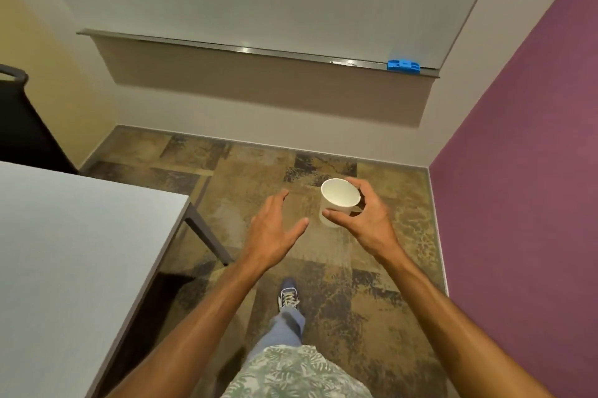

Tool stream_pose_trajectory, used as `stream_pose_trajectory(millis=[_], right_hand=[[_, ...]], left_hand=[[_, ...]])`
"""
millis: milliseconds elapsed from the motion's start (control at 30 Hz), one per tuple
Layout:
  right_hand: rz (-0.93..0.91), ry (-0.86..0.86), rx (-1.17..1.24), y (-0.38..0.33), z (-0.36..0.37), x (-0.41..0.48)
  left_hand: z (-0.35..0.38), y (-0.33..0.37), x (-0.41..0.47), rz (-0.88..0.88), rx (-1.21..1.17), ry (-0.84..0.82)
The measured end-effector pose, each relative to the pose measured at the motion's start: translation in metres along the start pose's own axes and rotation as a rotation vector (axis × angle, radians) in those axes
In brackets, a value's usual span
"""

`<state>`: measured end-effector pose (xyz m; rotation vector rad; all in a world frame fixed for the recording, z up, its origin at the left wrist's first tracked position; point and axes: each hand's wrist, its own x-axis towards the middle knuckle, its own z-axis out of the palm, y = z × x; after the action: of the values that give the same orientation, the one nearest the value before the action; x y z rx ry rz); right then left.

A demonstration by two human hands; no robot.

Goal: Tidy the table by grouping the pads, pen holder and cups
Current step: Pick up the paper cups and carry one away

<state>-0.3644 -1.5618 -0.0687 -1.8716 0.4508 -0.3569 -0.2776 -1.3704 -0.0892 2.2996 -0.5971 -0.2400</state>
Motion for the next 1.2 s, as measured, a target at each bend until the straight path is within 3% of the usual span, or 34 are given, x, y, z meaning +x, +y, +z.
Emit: stream_pose_trajectory(millis=[167,433,733,1200], right_hand=[[-0.035,-0.072,-0.032,-0.001,0.031,0.104],[-0.040,-0.204,-0.077,-0.033,0.095,0.259],[-0.118,-0.456,-0.059,-0.067,0.196,0.384],[-0.318,-0.912,-0.011,-0.115,0.378,0.586]], left_hand=[[-0.016,-0.028,0.080,0.012,0.036,0.042],[-0.072,-0.082,0.212,-0.113,-0.013,0.136],[-0.141,-0.130,0.282,-0.281,-0.033,0.294],[-0.212,-0.212,0.400,-0.605,-0.066,0.825]])
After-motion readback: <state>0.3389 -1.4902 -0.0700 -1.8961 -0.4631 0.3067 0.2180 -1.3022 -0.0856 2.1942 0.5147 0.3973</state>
